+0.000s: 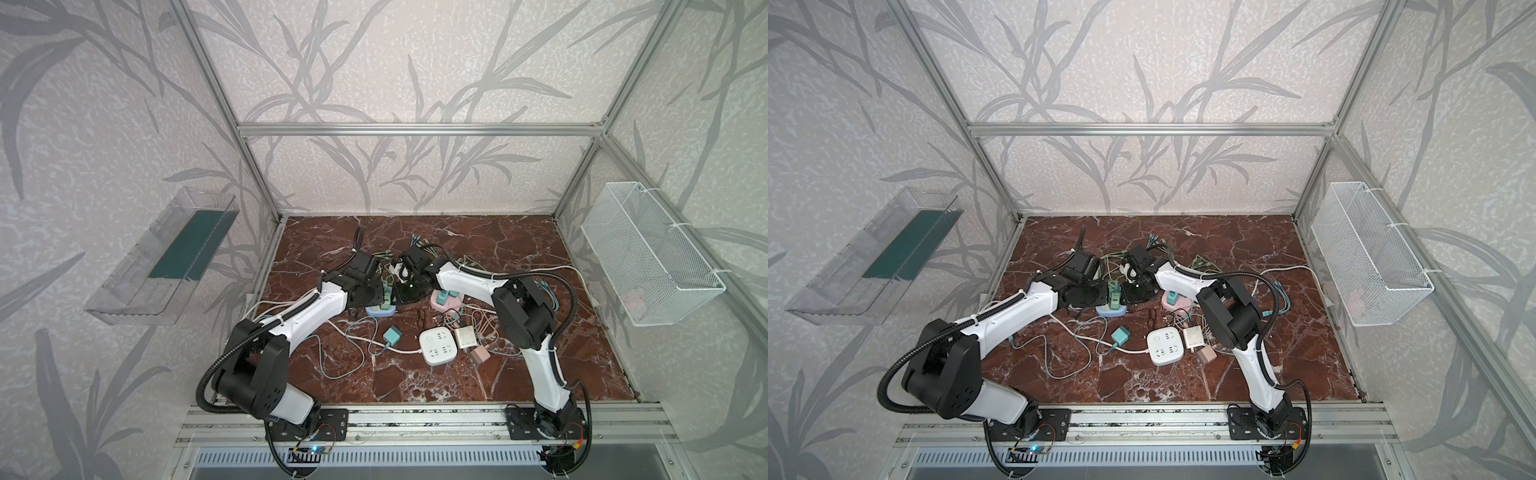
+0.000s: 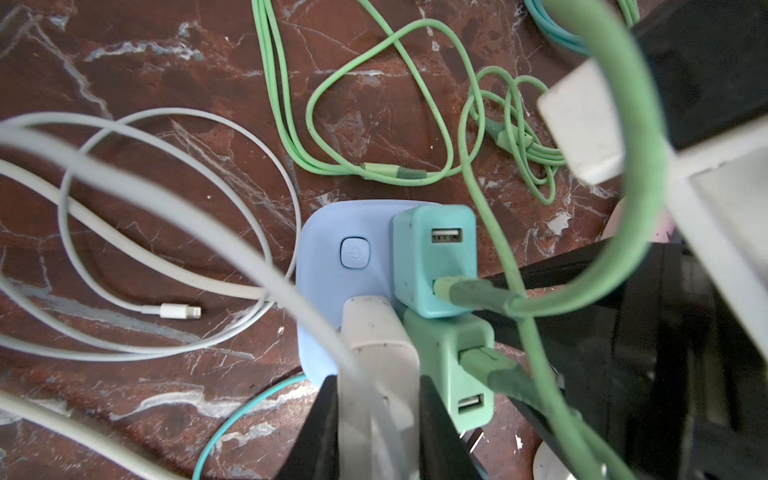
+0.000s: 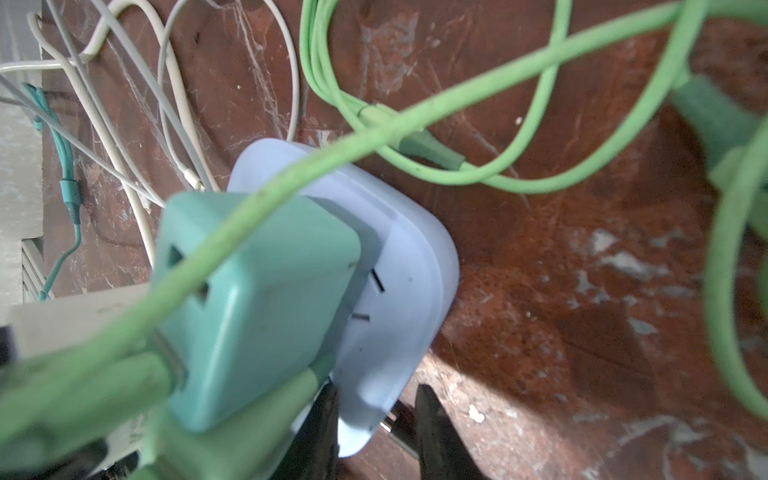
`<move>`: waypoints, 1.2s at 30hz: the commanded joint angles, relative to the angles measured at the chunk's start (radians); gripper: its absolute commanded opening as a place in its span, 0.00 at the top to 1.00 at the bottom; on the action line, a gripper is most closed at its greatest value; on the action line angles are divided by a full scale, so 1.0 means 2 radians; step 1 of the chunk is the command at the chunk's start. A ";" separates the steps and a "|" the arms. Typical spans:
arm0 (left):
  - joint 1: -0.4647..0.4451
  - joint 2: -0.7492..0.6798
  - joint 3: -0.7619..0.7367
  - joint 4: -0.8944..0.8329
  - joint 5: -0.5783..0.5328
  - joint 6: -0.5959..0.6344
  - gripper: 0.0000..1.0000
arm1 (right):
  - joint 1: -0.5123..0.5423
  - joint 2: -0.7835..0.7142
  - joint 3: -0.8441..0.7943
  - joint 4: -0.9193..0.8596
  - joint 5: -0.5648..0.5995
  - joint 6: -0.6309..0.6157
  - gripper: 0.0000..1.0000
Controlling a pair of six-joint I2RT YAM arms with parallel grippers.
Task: Pull the plug off the socket
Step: 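Pull the white charger out of the blue strip with the left gripper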
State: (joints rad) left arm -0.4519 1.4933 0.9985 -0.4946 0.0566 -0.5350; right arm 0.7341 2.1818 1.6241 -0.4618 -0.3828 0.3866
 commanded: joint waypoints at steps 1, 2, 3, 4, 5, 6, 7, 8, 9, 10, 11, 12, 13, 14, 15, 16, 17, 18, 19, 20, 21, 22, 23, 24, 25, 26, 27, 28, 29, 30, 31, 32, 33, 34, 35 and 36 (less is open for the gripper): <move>-0.003 -0.003 0.031 0.013 0.007 -0.010 0.83 | 0.003 0.018 0.006 -0.048 0.024 -0.019 0.68; -0.003 -0.002 0.031 0.012 0.007 -0.009 0.83 | 0.003 0.018 0.006 -0.050 0.025 -0.021 0.68; -0.003 -0.001 0.031 0.013 0.008 -0.009 0.83 | 0.003 0.020 0.008 -0.052 0.025 -0.022 0.68; -0.003 0.000 0.031 0.012 0.009 -0.009 0.83 | 0.003 0.021 0.009 -0.054 0.024 -0.024 0.68; -0.004 0.002 0.031 0.013 0.010 -0.010 0.83 | 0.003 0.022 0.009 -0.057 0.024 -0.025 0.67; -0.004 0.004 0.032 0.013 0.010 -0.009 0.83 | 0.003 0.023 0.010 -0.058 0.022 -0.026 0.66; -0.005 0.006 0.032 0.012 0.008 -0.009 0.83 | 0.003 0.024 0.011 -0.060 0.023 -0.027 0.66; -0.006 0.008 0.034 0.010 0.006 -0.008 0.83 | 0.003 0.024 0.011 -0.063 0.023 -0.028 0.65; -0.009 0.009 0.037 0.007 0.004 -0.005 0.83 | 0.003 0.025 0.011 -0.062 0.023 -0.028 0.65; -0.009 0.010 0.039 0.005 0.002 -0.004 0.83 | 0.003 0.027 0.012 -0.063 0.023 -0.028 0.64; -0.011 0.011 0.041 0.003 -0.002 -0.002 0.83 | 0.003 0.029 0.014 -0.063 0.022 -0.028 0.64; -0.013 0.012 0.041 0.004 -0.003 -0.001 0.83 | 0.003 0.031 0.016 -0.065 0.020 -0.028 0.64; -0.014 0.012 0.041 0.007 -0.001 0.000 0.83 | 0.003 0.033 0.019 -0.066 0.020 -0.028 0.64; -0.015 0.013 0.040 0.010 0.001 0.000 0.83 | 0.003 0.034 0.021 -0.067 0.020 -0.028 0.64; -0.016 0.013 0.037 0.016 0.004 -0.001 0.84 | 0.003 0.035 0.023 -0.068 0.023 -0.028 0.64; -0.016 0.012 0.034 0.023 0.008 -0.004 0.84 | 0.004 0.036 0.024 -0.070 0.027 -0.028 0.64; -0.016 0.012 0.032 0.030 0.013 -0.005 0.84 | 0.004 0.036 0.025 -0.071 0.033 -0.028 0.64; -0.016 0.012 0.029 0.040 0.018 -0.006 0.84 | 0.004 0.037 0.026 -0.072 0.035 -0.028 0.64; -0.016 0.012 0.026 0.050 0.022 -0.007 0.84 | 0.004 0.039 0.026 -0.073 0.037 -0.027 0.63; -0.016 0.013 0.025 0.052 0.023 -0.008 0.84 | 0.004 0.039 0.028 -0.075 0.038 -0.027 0.62; -0.016 0.015 0.027 0.052 0.026 -0.009 0.84 | 0.005 0.039 0.027 -0.075 0.038 -0.027 0.61; -0.016 0.018 0.029 0.051 0.029 -0.009 0.84 | 0.005 0.040 0.026 -0.074 0.039 -0.027 0.60; -0.016 0.019 0.030 0.050 0.030 -0.009 0.84 | 0.005 0.041 0.025 -0.074 0.038 -0.026 0.60; -0.016 0.020 0.031 0.049 0.031 -0.008 0.84 | 0.006 0.041 0.025 -0.073 0.036 -0.027 0.60; -0.016 0.018 0.031 0.049 0.029 -0.007 0.84 | 0.006 0.043 0.024 -0.073 0.035 -0.027 0.60; -0.017 0.017 0.031 0.049 0.026 -0.007 0.84 | 0.007 0.044 0.024 -0.073 0.035 -0.027 0.60; -0.016 0.015 0.032 0.048 0.023 -0.006 0.84 | 0.008 0.045 0.025 -0.074 0.035 -0.028 0.60; -0.017 0.013 0.032 0.046 0.020 -0.005 0.84 | 0.009 0.046 0.025 -0.076 0.038 -0.029 0.61; -0.017 0.009 0.033 0.044 0.018 -0.004 0.84 | 0.010 0.047 0.024 -0.077 0.040 -0.030 0.63; -0.017 0.007 0.033 0.042 0.015 -0.002 0.84 | 0.010 0.047 0.023 -0.078 0.043 -0.031 0.64; -0.016 0.005 0.034 0.040 0.013 0.000 0.84 | 0.011 0.048 0.022 -0.078 0.045 -0.031 0.64; -0.016 0.003 0.034 0.038 0.012 0.001 0.84 | 0.011 0.048 0.021 -0.077 0.046 -0.031 0.64; -0.016 0.002 0.032 0.038 0.011 0.002 0.84 | 0.011 0.049 0.020 -0.078 0.046 -0.031 0.64; -0.016 0.003 0.031 0.039 0.009 0.002 0.84 | 0.011 0.049 0.019 -0.078 0.047 -0.031 0.64; -0.016 0.003 0.029 0.039 0.007 0.003 0.84 | 0.011 0.048 0.018 -0.077 0.048 -0.030 0.64; -0.016 0.004 0.030 0.037 0.005 0.003 0.84 | 0.011 0.047 0.015 -0.076 0.050 -0.030 0.63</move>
State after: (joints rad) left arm -0.4702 1.5307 1.0317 -0.4919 0.0441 -0.5320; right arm 0.7387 2.2066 1.6855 -0.5522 -0.3424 0.3424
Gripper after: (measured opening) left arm 0.255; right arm 0.365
